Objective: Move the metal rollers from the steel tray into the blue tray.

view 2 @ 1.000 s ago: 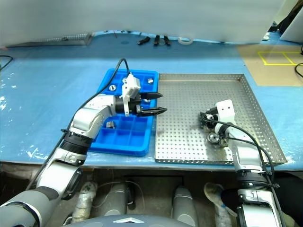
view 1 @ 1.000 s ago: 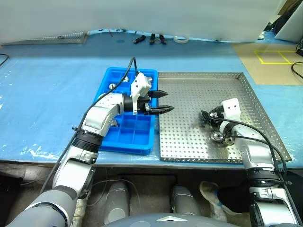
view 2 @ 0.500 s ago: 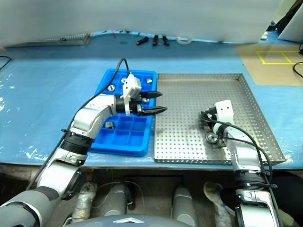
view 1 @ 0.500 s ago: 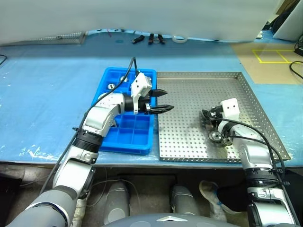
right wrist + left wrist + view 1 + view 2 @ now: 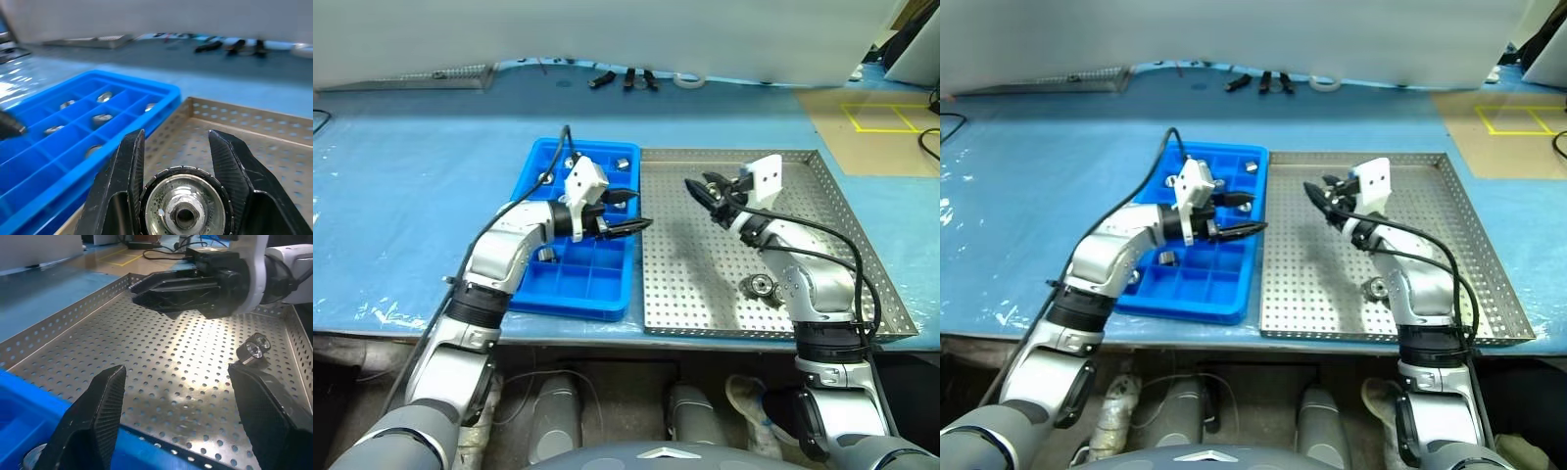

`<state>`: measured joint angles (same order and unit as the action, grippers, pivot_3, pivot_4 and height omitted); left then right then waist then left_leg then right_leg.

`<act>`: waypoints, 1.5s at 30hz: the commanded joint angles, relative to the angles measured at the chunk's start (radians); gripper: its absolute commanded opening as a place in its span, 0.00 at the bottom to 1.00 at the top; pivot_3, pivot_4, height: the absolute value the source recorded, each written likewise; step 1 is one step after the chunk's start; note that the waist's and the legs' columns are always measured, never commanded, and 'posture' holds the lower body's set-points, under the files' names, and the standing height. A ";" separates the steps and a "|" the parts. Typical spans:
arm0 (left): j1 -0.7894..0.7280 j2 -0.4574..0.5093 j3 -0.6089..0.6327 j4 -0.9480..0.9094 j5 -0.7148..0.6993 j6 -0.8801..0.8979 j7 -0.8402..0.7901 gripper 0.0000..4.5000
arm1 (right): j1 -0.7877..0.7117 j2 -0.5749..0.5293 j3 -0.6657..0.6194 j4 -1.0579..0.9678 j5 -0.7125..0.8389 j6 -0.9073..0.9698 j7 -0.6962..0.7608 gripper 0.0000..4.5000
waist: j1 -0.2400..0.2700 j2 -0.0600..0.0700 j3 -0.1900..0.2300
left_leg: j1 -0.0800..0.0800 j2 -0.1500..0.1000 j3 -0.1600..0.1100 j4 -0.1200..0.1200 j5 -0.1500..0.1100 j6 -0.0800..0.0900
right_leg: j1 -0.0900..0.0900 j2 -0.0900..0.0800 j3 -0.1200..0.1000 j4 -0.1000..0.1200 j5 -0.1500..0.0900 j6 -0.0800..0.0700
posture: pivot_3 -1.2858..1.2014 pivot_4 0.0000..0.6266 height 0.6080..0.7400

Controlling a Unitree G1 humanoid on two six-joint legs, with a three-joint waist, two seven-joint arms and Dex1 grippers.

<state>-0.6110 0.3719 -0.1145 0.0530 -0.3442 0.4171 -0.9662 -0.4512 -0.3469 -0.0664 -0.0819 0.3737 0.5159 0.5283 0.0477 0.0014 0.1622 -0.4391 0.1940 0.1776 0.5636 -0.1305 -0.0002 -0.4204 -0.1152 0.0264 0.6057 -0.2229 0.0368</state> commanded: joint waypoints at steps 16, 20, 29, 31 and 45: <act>0.434 0.259 0.304 -0.436 -0.126 0.149 0.148 0.78 | -0.211 0.113 0.242 0.138 -0.025 -0.028 0.226 0.38 | 0.076 0.000 0.001 | 0.001 0.011 -0.003 -0.015 0.010 -0.016 | -0.004 0.008 -0.009 0.001 -0.002 -0.010 | 0.62 0.24 1.00; 0.503 0.264 0.340 -0.472 -0.143 0.152 0.174 0.78 | -0.249 0.137 0.309 0.231 -0.098 -0.064 0.238 0.38 | 0.090 -0.001 0.001 | 0.001 0.011 -0.005 -0.017 0.011 -0.018 | -0.004 0.008 -0.011 0.001 -0.003 -0.011 | 0.64 0.24 1.00; 0.561 0.245 0.316 -0.512 -0.148 0.139 0.221 0.78 | -0.302 0.187 0.345 0.397 -0.218 -0.116 0.188 0.38 | 0.106 -0.001 0.001 | 0.001 0.012 -0.007 -0.018 0.014 -0.023 | -0.004 0.008 -0.013 0.002 -0.003 -0.011 | 0.65 0.24 1.00; 0.560 0.242 0.306 -0.512 -0.147 0.137 0.228 0.78 | -0.310 0.200 0.334 0.422 -0.230 -0.124 0.173 0.38 | 0.106 -0.001 0.001 | 0.001 0.012 -0.007 -0.018 0.014 -0.023 | -0.004 0.009 -0.013 0.003 -0.003 -0.011 | 0.64 0.24 1.00; 0.504 0.221 0.252 -0.497 -0.157 0.148 0.253 0.78 | -0.343 0.268 0.297 0.530 -0.275 -0.184 0.076 0.65 | 0.104 -0.001 0.001 | 0.001 0.012 -0.008 -0.018 0.016 -0.026 | -0.004 0.009 -0.014 0.005 -0.003 -0.011 | 0.63 0.24 1.00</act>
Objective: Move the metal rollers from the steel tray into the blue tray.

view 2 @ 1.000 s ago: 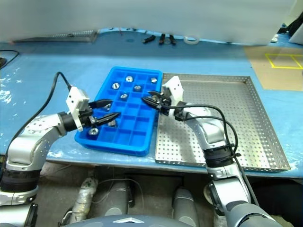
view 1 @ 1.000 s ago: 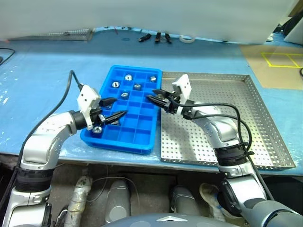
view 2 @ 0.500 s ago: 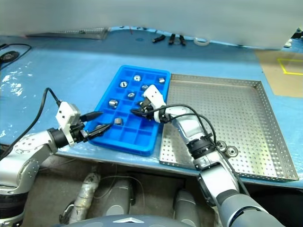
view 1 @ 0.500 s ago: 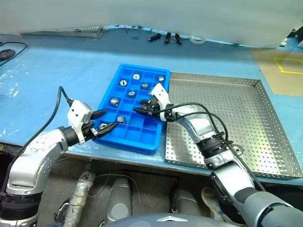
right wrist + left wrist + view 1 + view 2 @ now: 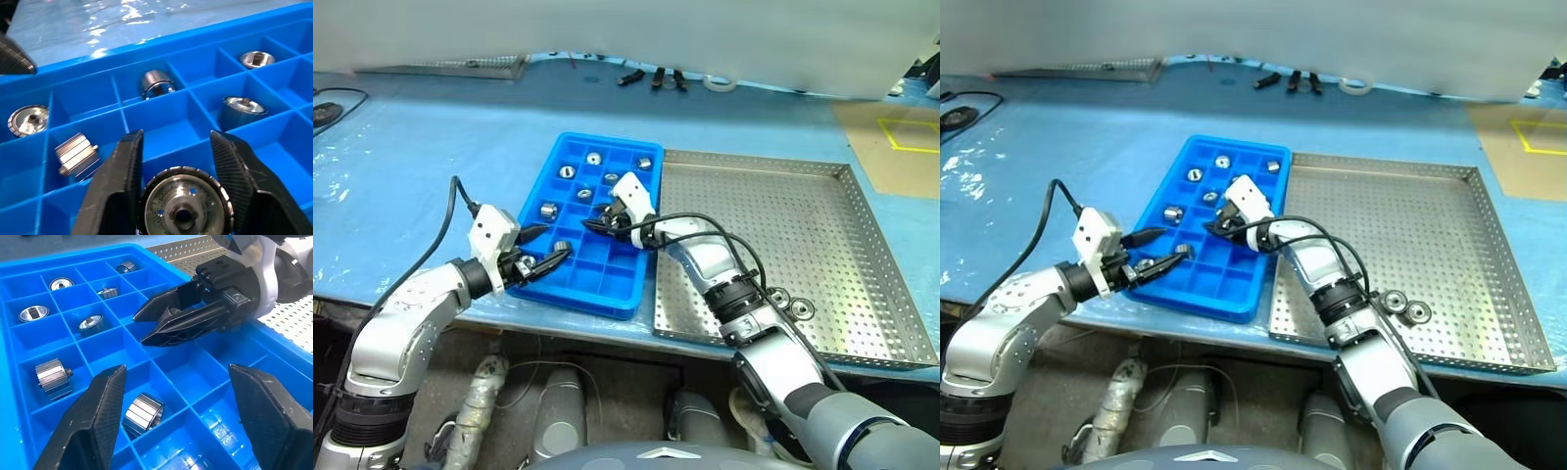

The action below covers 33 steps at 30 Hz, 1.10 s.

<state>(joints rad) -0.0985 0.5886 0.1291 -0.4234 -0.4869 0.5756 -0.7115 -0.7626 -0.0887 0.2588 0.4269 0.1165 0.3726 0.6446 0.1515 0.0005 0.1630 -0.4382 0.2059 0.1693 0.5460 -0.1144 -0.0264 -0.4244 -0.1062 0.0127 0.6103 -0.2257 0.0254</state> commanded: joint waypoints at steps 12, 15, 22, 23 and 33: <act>-0.190 -0.028 -0.094 0.091 -0.015 -0.012 -0.058 0.78 | 0.032 -0.117 -0.133 -0.294 0.076 0.091 0.026 0.78 | -0.002 0.000 0.000 | 0.000 0.000 -0.001 0.002 0.002 -0.003 | 0.000 0.000 -0.001 0.006 0.000 0.001 | 0.56 0.24 1.00; -0.257 -0.053 -0.141 0.156 -0.003 -0.031 -0.097 0.78 | 0.108 -0.240 -0.179 -0.486 0.136 0.188 0.083 0.78 | -0.003 0.000 0.000 | 0.000 0.000 -0.001 0.003 0.003 -0.003 | 0.001 0.001 -0.001 0.006 0.002 0.003 | 0.53 0.24 1.00; -0.402 -0.137 -0.253 0.331 0.031 -0.105 -0.207 0.78 | 0.362 -0.581 -0.366 -0.809 0.266 0.361 0.207 0.78 | -0.032 0.000 0.000 | 0.002 0.000 0.000 0.006 0.002 -0.002 | 0.001 0.002 0.002 0.007 0.002 0.003 | 0.47 0.24 1.00; -0.418 -0.148 -0.264 0.352 0.037 -0.118 -0.223 0.78 | 0.394 -0.614 -0.389 -0.823 0.276 0.369 0.215 0.78 | -0.039 0.000 0.000 | 0.002 0.000 0.000 0.006 0.002 -0.002 | 0.002 0.002 0.003 0.007 0.001 0.002 | 0.47 0.24 1.00; -0.516 -0.234 -0.318 0.502 0.081 -0.196 -0.319 0.78 | 0.758 -0.841 -0.528 -0.818 0.242 0.240 0.324 0.78 | -0.109 0.000 -0.001 | 0.006 0.000 0.007 0.014 -0.006 0.012 | 0.003 0.001 0.012 0.007 0.000 0.000 | 0.42 0.24 1.00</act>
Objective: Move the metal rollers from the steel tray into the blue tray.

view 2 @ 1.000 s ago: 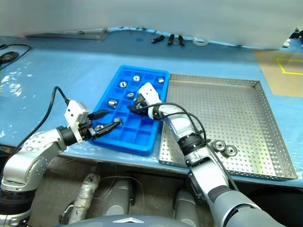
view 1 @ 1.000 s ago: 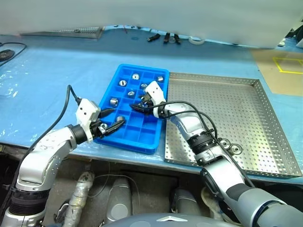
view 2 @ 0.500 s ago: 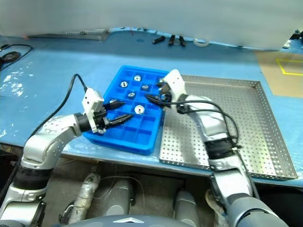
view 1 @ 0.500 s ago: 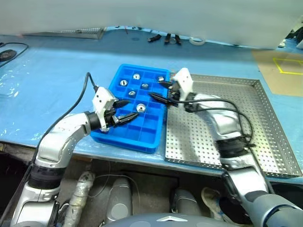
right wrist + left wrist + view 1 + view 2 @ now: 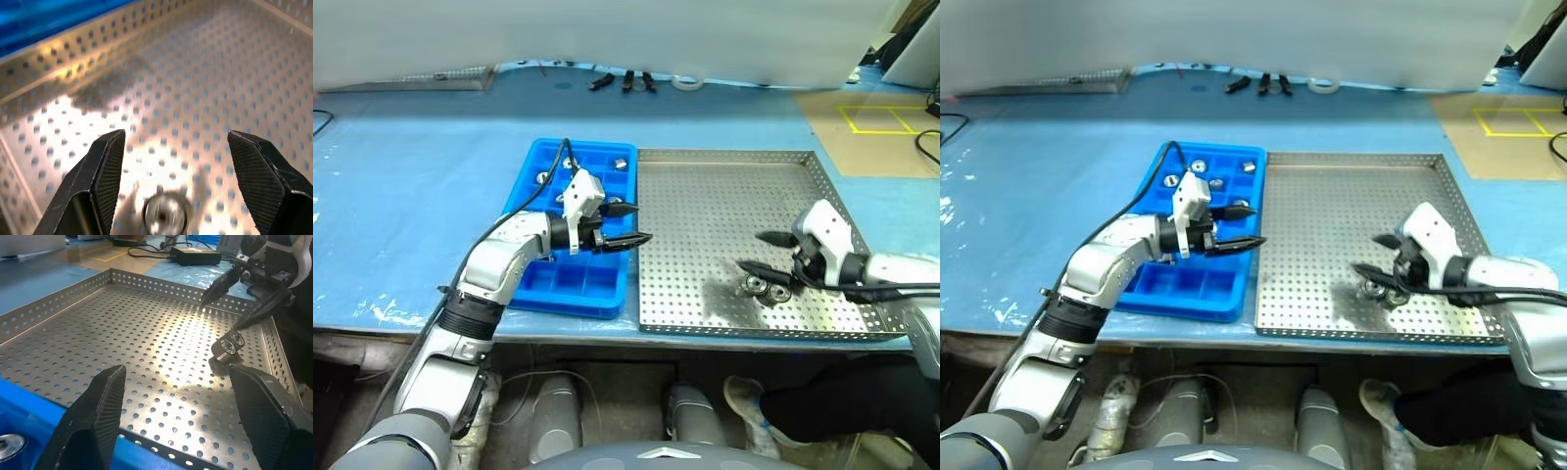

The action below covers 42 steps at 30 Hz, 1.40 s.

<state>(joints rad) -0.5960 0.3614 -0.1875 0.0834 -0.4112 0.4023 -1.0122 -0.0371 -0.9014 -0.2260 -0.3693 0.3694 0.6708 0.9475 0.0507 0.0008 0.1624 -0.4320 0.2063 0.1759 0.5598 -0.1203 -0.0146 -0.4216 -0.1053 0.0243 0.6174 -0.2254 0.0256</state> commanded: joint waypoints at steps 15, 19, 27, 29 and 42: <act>-0.009 -0.006 0.011 -0.097 0.006 0.048 0.031 0.78 | 0.046 -0.091 0.045 0.309 -0.184 -0.366 0.059 0.78 | -0.010 0.000 0.000 | 0.001 -0.001 0.002 0.008 -0.004 0.007 | 0.005 -0.002 0.000 -0.001 0.000 0.000 | 0.45 0.24 1.00; 0.009 0.003 0.019 -0.113 0.002 0.056 0.039 0.78 | 0.030 -0.075 0.074 0.325 -0.187 -0.374 0.065 0.78 | -0.010 0.000 0.000 | 0.001 -0.001 0.002 0.008 -0.005 0.008 | 0.006 -0.002 0.000 -0.002 0.000 0.000 | 0.45 0.24 1.00; 0.019 0.006 0.022 -0.110 0.005 0.051 0.044 0.78 | 0.011 -0.060 0.117 0.339 -0.192 -0.342 0.067 0.78 | -0.009 0.000 0.000 | 0.007 -0.001 0.002 0.007 -0.005 0.008 | 0.013 -0.003 0.000 -0.004 0.000 0.000 | 0.45 0.24 1.00; 0.020 0.003 0.019 -0.110 0.008 0.049 0.047 0.78 | 0.018 -0.054 0.128 0.332 -0.184 -0.333 0.077 0.78 | -0.009 0.000 0.000 | 0.011 -0.001 0.002 0.005 -0.005 0.008 | 0.018 -0.003 0.000 -0.008 0.000 0.000 | 0.45 0.24 1.00; 0.023 0.008 0.024 -0.101 0.019 0.033 0.055 0.78 | -0.008 -0.025 0.159 0.325 -0.176 -0.321 0.086 0.27 | -0.010 -0.001 0.000 | 0.013 -0.001 0.002 0.003 -0.005 0.008 | 0.019 -0.003 -0.001 -0.011 0.000 0.000 | 0.46 0.24 1.00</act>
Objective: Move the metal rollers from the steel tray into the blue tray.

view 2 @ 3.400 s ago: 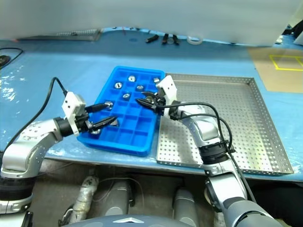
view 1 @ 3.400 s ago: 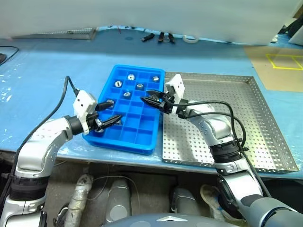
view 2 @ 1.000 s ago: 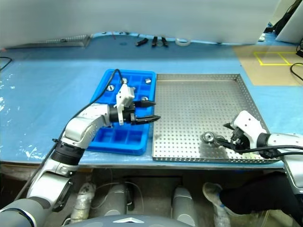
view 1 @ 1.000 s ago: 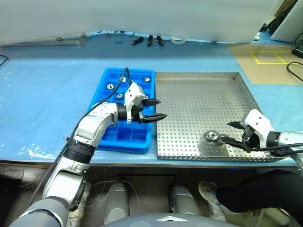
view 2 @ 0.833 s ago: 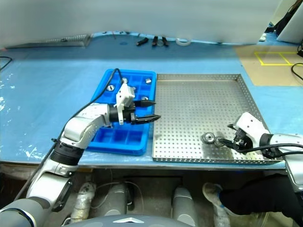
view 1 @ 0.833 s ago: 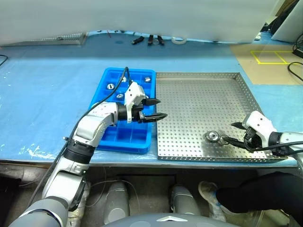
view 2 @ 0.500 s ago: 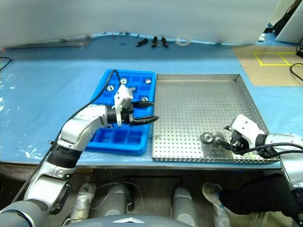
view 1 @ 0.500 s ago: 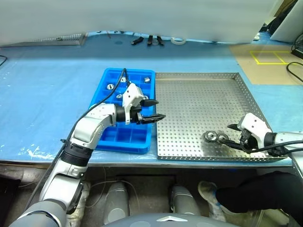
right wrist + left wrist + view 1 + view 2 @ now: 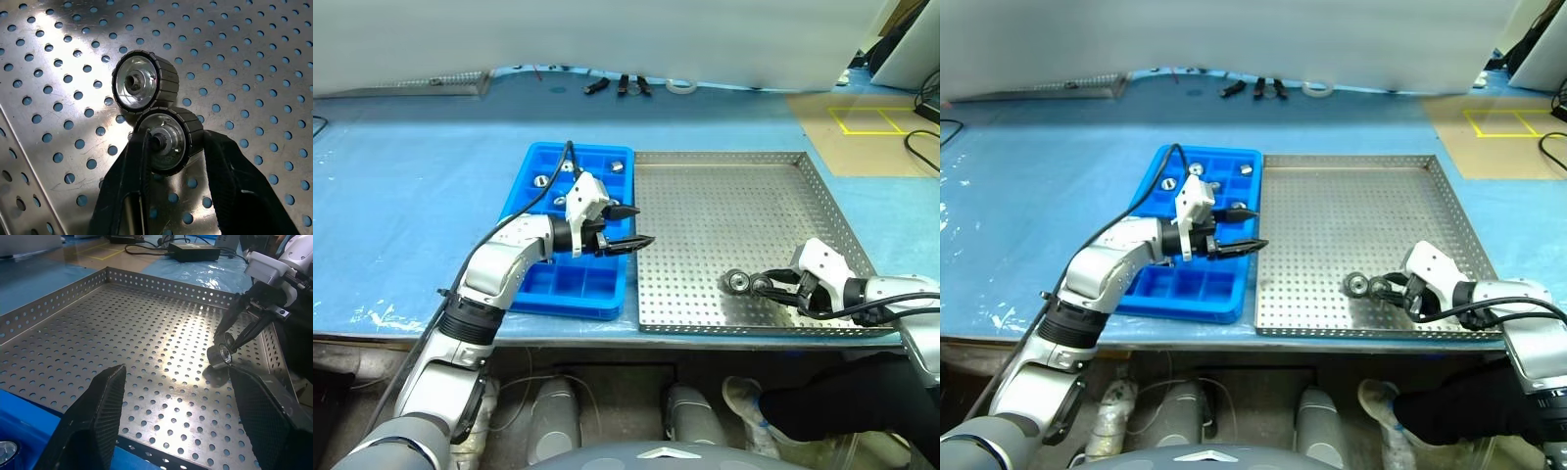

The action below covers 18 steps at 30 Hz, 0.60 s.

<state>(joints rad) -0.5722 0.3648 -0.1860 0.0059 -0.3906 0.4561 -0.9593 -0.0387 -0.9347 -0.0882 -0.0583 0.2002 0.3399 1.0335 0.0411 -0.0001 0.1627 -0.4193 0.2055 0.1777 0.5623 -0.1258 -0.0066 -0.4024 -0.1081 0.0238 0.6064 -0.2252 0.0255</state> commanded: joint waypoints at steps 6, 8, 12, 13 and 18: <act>0.000 0.008 0.026 -0.027 -0.001 -0.020 0.010 0.78 | -0.028 0.014 0.033 0.028 -0.007 -0.002 0.001 0.27 | 0.000 0.000 0.000 | 0.000 0.000 0.000 -0.001 0.000 0.000 | 0.000 0.000 0.000 -0.001 0.000 0.000 | 0.46 0.24 1.00; 0.000 0.010 0.027 -0.029 -0.001 -0.019 0.011 0.78 | -0.031 0.015 0.034 0.024 -0.003 -0.004 0.004 0.27 | 0.000 0.000 0.000 | 0.000 0.000 0.000 -0.001 0.000 0.000 | 0.000 0.000 0.000 -0.001 0.000 0.000 | 0.46 0.24 1.00; -0.016 -0.003 0.024 -0.026 -0.004 -0.019 0.014 0.78 | -0.064 0.033 0.008 -0.012 0.035 0.034 -0.011 0.27 | -0.002 0.000 0.000 | 0.000 0.000 0.000 -0.002 0.000 0.000 | -0.001 0.000 0.000 -0.001 0.000 0.000 | 0.46 0.24 1.00; -0.026 -0.014 0.022 -0.022 -0.009 -0.017 0.015 0.78 | -0.079 0.043 -0.004 -0.031 0.052 0.055 -0.020 0.27 | -0.001 0.000 0.000 | 0.000 0.000 0.000 -0.002 0.000 0.000 | -0.001 0.000 0.000 -0.001 0.000 0.000 | 0.46 0.24 1.00; -0.092 -0.097 0.032 0.040 -0.087 0.071 -0.003 0.78 | -0.138 0.090 -0.035 -0.155 0.127 0.140 -0.060 0.27 | 0.002 0.001 0.001 | -0.004 0.000 0.001 -0.002 0.000 0.000 | -0.005 0.000 0.000 -0.001 0.000 0.000 | 0.46 0.24 1.00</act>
<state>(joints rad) -0.6323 0.2823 -0.1804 0.0407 -0.4263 0.4901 -0.9515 -0.1505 -0.8442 -0.0739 -0.1374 0.2848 0.4705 0.9842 0.0432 0.0004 0.1633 -0.4239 0.2052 0.1789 0.5601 -0.1258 -0.0067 -0.4078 -0.1081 0.0245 0.6057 -0.2253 0.0256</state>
